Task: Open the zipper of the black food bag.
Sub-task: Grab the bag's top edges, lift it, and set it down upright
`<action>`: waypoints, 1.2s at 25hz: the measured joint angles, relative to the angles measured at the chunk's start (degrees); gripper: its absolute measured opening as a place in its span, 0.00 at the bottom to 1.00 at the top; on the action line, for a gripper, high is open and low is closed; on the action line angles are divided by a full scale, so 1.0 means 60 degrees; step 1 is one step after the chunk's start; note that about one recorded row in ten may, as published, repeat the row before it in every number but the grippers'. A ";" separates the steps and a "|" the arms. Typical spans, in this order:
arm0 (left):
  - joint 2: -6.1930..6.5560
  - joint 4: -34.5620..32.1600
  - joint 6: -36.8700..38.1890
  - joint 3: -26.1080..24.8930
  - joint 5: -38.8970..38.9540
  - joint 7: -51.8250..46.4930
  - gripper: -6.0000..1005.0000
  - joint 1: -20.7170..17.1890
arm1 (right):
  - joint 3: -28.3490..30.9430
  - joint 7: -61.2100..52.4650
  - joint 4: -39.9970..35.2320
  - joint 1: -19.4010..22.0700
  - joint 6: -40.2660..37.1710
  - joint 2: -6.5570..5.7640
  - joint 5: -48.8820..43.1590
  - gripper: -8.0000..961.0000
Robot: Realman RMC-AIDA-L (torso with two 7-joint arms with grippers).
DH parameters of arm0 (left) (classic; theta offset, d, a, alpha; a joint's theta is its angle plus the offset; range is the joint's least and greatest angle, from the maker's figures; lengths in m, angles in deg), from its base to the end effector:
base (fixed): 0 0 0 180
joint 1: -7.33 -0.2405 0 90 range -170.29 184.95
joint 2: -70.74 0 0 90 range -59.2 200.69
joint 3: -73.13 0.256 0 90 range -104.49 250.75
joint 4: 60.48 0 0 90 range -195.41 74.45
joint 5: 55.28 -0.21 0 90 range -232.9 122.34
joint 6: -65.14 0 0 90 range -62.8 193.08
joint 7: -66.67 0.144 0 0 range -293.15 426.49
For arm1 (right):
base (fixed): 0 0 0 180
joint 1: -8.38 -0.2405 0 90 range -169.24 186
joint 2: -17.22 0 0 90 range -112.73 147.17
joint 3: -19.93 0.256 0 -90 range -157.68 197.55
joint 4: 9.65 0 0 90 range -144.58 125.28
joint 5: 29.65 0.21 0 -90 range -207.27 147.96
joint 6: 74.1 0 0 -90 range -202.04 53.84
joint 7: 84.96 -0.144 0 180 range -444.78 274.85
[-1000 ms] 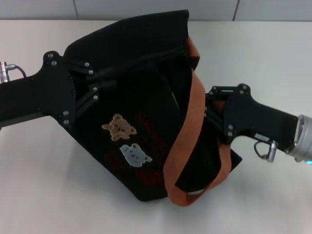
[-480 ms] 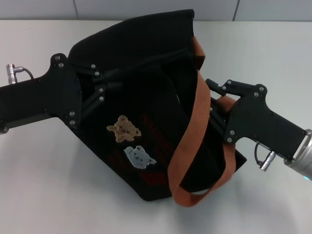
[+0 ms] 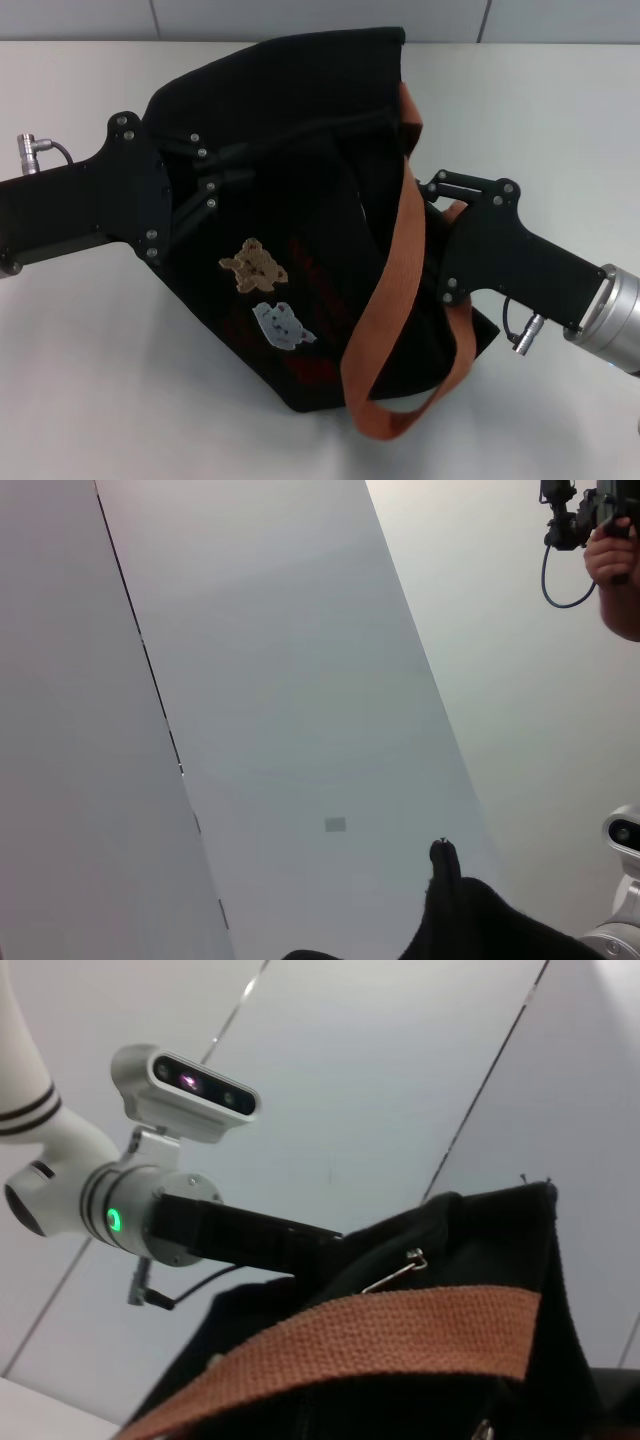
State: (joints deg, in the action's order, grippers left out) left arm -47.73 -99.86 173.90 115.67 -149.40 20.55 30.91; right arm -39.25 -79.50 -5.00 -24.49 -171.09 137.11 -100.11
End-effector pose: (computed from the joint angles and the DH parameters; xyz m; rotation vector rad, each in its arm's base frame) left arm -0.2379 0.2842 0.0367 -2.5327 0.2807 -1.1011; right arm 0.2350 0.2668 -0.0707 -2.2244 -0.4296 0.9904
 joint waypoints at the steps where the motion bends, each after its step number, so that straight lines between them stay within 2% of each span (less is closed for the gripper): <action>1: 0.0000 0.0000 -0.0005 0.0000 0.0000 0.0001 0.09 0.0003 | 0.0029 -0.0043 0.0041 -0.0051 0.0015 0.0000 -0.0050 0.33; 6: 0.0000 0.0137 -0.0002 0.0000 -0.0008 0.0013 0.09 0.0116 | 0.0536 -0.0103 0.0396 -0.0389 0.0307 0.0000 -0.0125 0.43; 15: 0.0000 0.0226 -0.0004 0.0118 -0.0039 0.0029 0.09 0.0229 | 0.1194 0.0115 0.0619 -0.0684 0.0590 0.0000 -0.0157 0.43; 23: -0.0001 0.0227 -0.0019 0.0119 -0.0041 0.0111 0.09 0.0304 | 0.2162 0.1804 0.1340 -0.0882 0.0774 -0.0001 -0.0188 0.42; 30: 0.0000 0.0227 -0.0089 0.0116 -0.0039 0.0126 0.09 0.0383 | 0.2424 0.2386 0.1395 -0.0799 0.0776 0.0000 -0.0232 0.40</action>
State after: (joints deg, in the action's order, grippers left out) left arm -47.73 -98.50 173.37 116.37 -149.63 21.30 33.21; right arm -24.70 -65.18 3.37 -29.29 -166.44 137.11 -101.50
